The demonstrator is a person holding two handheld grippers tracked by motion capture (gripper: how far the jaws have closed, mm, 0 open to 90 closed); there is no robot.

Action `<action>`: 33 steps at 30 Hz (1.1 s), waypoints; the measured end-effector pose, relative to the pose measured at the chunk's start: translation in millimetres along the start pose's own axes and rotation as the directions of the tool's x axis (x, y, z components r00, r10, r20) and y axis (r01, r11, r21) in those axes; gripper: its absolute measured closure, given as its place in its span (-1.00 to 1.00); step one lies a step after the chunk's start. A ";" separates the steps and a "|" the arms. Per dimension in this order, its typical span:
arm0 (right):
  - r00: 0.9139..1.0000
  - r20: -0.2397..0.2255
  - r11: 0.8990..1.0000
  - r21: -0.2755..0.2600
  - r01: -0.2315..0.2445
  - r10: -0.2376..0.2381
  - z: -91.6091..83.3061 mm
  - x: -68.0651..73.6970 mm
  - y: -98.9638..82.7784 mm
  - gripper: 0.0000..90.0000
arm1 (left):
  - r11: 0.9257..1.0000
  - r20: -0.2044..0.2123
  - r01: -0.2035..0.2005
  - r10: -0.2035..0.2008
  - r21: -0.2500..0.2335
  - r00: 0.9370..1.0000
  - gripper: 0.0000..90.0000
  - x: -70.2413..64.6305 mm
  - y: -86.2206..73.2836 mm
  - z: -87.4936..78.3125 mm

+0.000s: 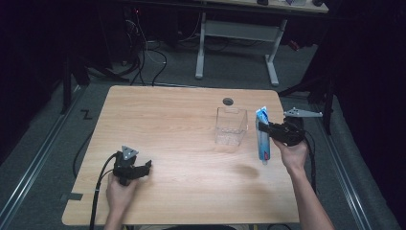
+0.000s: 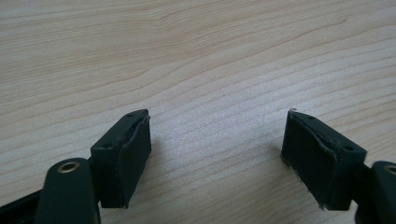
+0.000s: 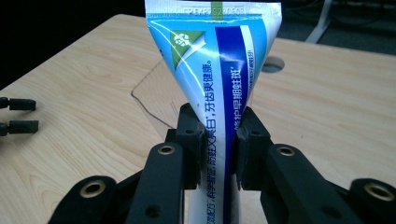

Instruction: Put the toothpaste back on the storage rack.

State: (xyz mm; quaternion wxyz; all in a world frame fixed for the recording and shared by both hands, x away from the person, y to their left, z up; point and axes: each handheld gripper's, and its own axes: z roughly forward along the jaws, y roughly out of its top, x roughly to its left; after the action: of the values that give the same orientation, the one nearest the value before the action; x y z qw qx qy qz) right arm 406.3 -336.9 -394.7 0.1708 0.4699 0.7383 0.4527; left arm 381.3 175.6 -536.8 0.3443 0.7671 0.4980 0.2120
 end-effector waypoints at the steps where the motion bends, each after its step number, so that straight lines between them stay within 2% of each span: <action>1: 1.000 0.001 1.000 -0.009 0.011 -0.011 -0.7 2.0 1.4 0.67 | 1.000 0.000 0.000 0.000 0.000 1.000 -0.46 0.0 0.0 0.0; 6: 0.999 -0.017 0.999 -0.021 0.029 -0.029 -0.3 9.2 9.6 0.67 | 1.000 0.000 0.000 0.000 0.000 1.000 -0.46 0.0 0.0 0.0; 11: 0.999 -0.033 0.999 -0.028 0.026 -0.027 3.1 12.6 16.4 0.67 | 1.000 0.000 0.000 0.000 0.000 1.000 -0.46 0.0 0.0 0.0; 33: 0.996 -0.063 0.997 -0.051 0.066 -0.069 19.5 31.7 53.3 0.67 | 1.000 0.000 0.000 0.000 0.000 1.000 -0.46 0.0 0.0 0.0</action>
State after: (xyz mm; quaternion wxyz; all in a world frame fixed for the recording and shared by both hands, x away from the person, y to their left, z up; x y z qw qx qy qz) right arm 432.4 -292.2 -355.3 0.1734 0.4255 0.7475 0.4796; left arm 381.3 175.6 -536.8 0.3442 0.7672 0.4979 0.2121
